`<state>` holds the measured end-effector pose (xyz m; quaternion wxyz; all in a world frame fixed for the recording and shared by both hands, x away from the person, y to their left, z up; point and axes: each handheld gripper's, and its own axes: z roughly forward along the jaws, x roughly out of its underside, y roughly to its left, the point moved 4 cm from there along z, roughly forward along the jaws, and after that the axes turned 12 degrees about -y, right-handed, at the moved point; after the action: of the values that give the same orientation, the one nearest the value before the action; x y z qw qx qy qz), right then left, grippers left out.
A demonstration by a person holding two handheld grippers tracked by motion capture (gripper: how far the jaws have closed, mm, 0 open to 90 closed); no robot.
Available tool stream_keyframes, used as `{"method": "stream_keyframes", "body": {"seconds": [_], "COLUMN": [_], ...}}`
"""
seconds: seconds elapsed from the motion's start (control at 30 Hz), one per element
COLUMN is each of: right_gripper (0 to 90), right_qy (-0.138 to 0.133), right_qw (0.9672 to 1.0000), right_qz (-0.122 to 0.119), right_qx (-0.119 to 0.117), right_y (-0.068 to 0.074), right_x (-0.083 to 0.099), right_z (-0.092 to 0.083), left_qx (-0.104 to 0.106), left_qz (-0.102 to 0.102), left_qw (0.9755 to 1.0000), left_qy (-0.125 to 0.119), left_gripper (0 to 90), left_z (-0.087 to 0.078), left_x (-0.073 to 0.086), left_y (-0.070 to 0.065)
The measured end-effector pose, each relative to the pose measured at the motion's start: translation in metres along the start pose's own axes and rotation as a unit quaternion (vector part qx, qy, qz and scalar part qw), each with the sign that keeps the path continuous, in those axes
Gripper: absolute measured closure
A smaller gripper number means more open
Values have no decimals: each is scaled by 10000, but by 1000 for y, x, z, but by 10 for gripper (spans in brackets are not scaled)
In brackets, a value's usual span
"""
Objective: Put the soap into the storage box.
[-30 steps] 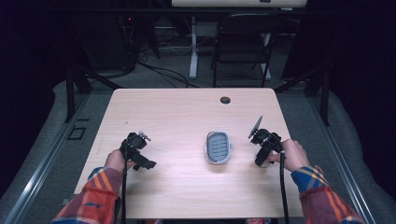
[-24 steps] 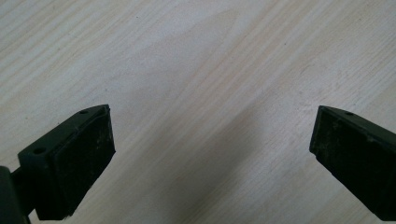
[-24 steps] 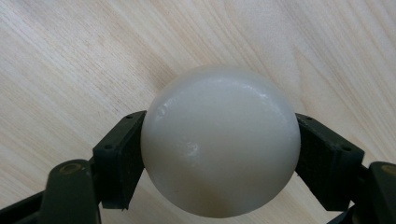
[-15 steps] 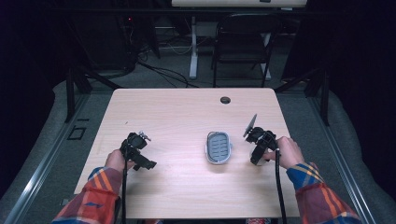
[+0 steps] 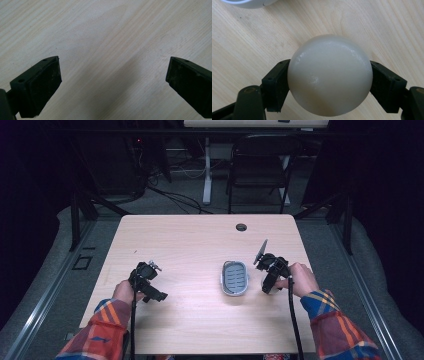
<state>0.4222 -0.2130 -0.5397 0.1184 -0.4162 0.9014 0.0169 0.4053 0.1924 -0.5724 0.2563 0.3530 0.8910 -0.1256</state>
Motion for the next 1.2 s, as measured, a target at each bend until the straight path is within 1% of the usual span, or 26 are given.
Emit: {"method": "stream_keyframes", "body": {"seconds": [0.07, 0.13, 0.2, 0.27, 0.33, 0.37, 0.47, 0.5, 0.6, 0.63, 0.7, 0.77, 0.8, 0.87, 0.97, 1.07, 1.1, 1.17, 1.2], "right_gripper": [238, 238, 238, 238, 238, 238, 238, 238, 238, 238, 238, 238, 238, 238, 238, 238, 238, 238, 238], "right_qy": [-117, 3, -66, -45, -135, -67, -124, -104, -136, -108, -94, -150, -90, -130, -116, -161, -219, -170, -223], "right_qw": [9999, 10000, 10000, 10000, 9999, 9999, 9998, 9998, 9998, 9998, 9998, 9998, 9997, 9997, 9996, 9995, 9995, 9994, 9994], "right_qz": [63, -43, -22, -69, -28, -119, -102, -144, -94, -154, -153, -132, -193, -170, -230, -216, -205, -249, -230], "right_qx": [11, 27, 25, 36, 36, 67, 67, 85, 71, 87, 95, 97, 107, 111, 127, 143, 139, 152, 133], "right_y": [2, 1, 1, 1, 2, 1, 3, 2, 3, 2, 2, 2, 1, 2, 1, 1, 2, 1, 2], "right_x": [-2, -5, -7, -9, -11, -12, -14, -15, -17, -17, -19, -20, -21, -23, -27, -29, -30, -32, -34], "right_z": [1, -2, -3, -4, -5, -7, -8, -8, -9, -10, -11, -12, -13, -15, -18, -20, -20, -23, -23], "left_qx": [-3, -1, -2, 1, -2, -2, -1, -1, -3, -4, -3, -4, -11, -22, -21, -20, -18, -20, -20], "left_qz": [3, 3, 5, 2, 4, 4, 8, 10, 12, 11, 13, 13, 17, 7, 7, 10, 9, 8, 11], "left_qw": [10000, 10000, 10000, 10000, 10000, 10000, 10000, 10000, 10000, 10000, 10000, 10000, 10000, 10000, 10000, 10000, 10000, 10000, 10000], "left_qy": [1, -6, -10, -7, -13, -13, -10, -8, -8, -9, -8, -18, -22, -44, -37, -40, -39, -40, -40], "left_gripper": [0, 0, 0, 0, 0, 0, 0, 0, 0, 0, 0, 0, 0, 0, 0, 0, 0, 0, 0], "left_z": [0, 0, 0, 0, 0, 0, 0, 0, 0, 0, 0, 0, -1, -1, -1, -1, -1, -1, -1], "left_x": [0, 0, 0, 0, 0, 0, 0, 0, 0, 0, 0, 0, 0, 0, 0, 0, 0, 0, 0], "left_y": [0, 0, 0, 0, 0, 0, 0, 0, 0, 0, 0, 0, 0, 0, 0, 0, 0, 0, 0]}}
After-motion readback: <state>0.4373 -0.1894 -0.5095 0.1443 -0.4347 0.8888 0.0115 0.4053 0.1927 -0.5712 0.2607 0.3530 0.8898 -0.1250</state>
